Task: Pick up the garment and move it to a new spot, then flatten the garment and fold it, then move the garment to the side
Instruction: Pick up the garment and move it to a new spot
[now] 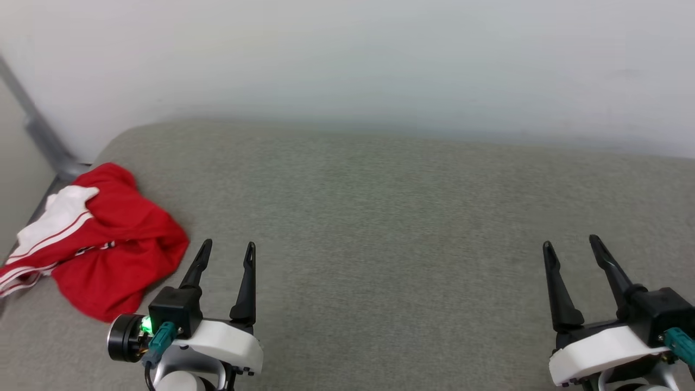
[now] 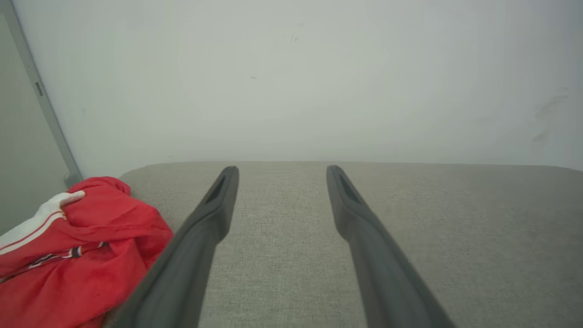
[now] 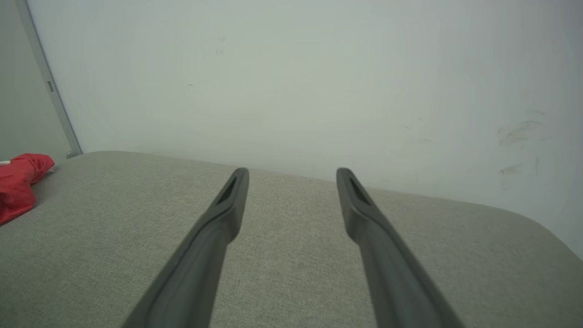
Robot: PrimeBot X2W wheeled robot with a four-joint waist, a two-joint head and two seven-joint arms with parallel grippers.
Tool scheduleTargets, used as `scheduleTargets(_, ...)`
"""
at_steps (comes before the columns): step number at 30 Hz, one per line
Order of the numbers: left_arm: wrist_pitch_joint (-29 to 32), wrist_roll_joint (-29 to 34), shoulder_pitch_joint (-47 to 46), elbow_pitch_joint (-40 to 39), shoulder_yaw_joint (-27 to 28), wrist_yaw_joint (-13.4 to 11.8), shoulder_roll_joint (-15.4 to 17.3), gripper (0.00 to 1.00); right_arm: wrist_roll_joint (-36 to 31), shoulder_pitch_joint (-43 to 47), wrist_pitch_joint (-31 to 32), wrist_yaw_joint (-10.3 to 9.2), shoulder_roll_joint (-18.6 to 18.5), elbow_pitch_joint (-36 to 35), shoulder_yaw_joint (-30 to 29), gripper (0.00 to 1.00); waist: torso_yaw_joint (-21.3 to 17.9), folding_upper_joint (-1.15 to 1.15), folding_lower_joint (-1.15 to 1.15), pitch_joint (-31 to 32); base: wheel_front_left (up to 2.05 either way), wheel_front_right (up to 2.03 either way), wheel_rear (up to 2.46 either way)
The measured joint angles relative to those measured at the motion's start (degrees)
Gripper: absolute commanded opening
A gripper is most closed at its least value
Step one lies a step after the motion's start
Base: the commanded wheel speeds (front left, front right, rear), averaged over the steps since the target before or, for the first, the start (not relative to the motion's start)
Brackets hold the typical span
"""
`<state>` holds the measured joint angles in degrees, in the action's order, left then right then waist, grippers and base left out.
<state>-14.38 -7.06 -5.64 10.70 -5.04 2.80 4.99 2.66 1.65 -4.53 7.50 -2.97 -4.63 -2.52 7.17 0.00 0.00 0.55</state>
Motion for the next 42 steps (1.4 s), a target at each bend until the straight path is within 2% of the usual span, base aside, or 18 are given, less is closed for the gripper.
scheduleTargets(6,-0.55,2.40,-0.17,0.42,0.66,-0.22,0.10,1.00,-2.22,0.17,-0.77,0.01,0.02,-0.88,1.26,1.00,5.09,0.00,0.00,-0.01,0.00,0.00,0.00)
scheduleTargets(17,-0.69,2.34,-0.16,0.69,2.57,-0.46,0.27,1.00,-0.85,0.43,-1.04,0.01,0.03,-0.63,2.64,1.00,14.27,0.00,0.00,-0.10,0.00,0.00,0.00)
scheduleTargets(23,-0.69,2.35,0.04,0.42,3.15,-0.44,0.21,1.00,-0.07,0.42,-1.07,0.01,0.03,-0.10,3.08,1.00,17.74,0.00,0.00,-0.17,0.00,0.00,0.00)
scheduleTargets(35,-0.69,2.27,-0.60,1.00,4.32,-0.29,0.18,1.00,0.30,-0.21,-0.99,0.01,0.03,0.19,3.50,1.00,19.16,0.00,0.00,-1.55,0.00,0.00,0.00)
scheduleTargets(42,-0.69,0.46,-7.90,3.10,6.95,-0.78,1.12,1.00,-1.15,-4.88,0.58,0.01,0.07,-1.98,3.70,1.00,17.36,0.00,0.00,-6.88,0.00,0.00,0.00)
